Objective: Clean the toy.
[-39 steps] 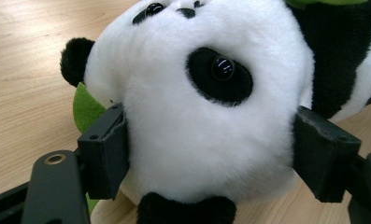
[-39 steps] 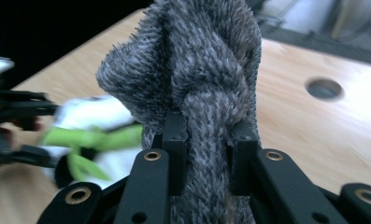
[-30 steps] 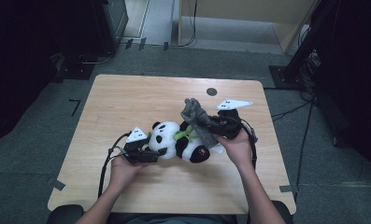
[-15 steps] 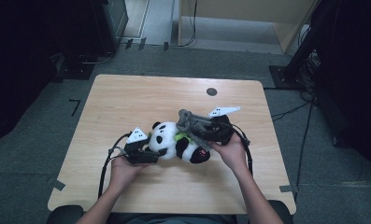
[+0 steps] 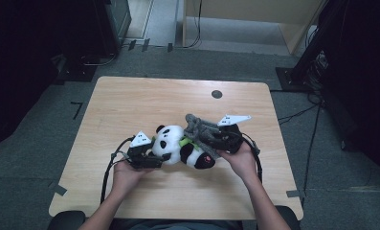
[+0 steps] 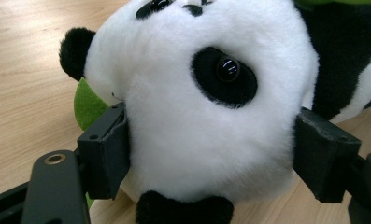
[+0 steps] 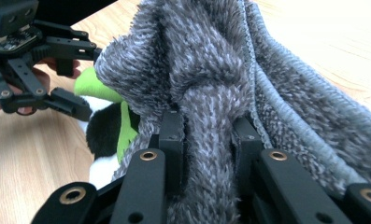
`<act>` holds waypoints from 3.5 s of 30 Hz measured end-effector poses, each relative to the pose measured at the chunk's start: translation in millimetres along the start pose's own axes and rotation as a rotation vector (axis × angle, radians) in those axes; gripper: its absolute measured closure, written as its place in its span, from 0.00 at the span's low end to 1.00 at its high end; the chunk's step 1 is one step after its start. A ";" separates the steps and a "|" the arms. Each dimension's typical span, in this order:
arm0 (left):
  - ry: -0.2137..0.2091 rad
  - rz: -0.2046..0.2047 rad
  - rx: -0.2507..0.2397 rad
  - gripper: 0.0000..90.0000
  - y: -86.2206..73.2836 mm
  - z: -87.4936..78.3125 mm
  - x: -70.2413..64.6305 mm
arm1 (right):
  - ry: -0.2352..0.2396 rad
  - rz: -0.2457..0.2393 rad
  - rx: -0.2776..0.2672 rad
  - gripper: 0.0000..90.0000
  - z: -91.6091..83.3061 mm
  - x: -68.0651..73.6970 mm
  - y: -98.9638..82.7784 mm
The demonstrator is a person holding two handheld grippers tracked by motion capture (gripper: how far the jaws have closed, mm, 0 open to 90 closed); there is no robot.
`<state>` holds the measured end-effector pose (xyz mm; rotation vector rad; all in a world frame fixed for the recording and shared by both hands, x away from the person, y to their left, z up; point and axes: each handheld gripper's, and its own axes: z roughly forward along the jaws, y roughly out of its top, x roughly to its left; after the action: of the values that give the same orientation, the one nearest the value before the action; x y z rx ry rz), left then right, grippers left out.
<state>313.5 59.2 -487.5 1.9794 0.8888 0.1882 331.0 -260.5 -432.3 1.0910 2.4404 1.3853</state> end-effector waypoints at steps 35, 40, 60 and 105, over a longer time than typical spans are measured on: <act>-0.032 -0.021 -0.007 0.24 2.7 1.4 7.9 | -0.069 0.192 0.173 0.84 -16.7 -42.9 -54.4; -0.032 -0.017 -0.005 0.24 2.6 1.3 7.8 | -0.101 0.216 0.181 0.84 -20.5 -50.7 -57.1; -0.023 -0.001 -0.011 0.24 1.0 1.5 6.0 | -0.174 0.154 -0.098 0.86 -62.9 -31.9 -9.3; -0.023 -0.020 -0.028 0.23 2.9 4.7 9.6 | -0.046 0.109 0.100 0.86 -17.1 -22.9 -29.3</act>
<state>324.1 61.4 -489.9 1.9419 0.8862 0.1652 324.8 -296.6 -450.8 1.2811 2.4750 1.2635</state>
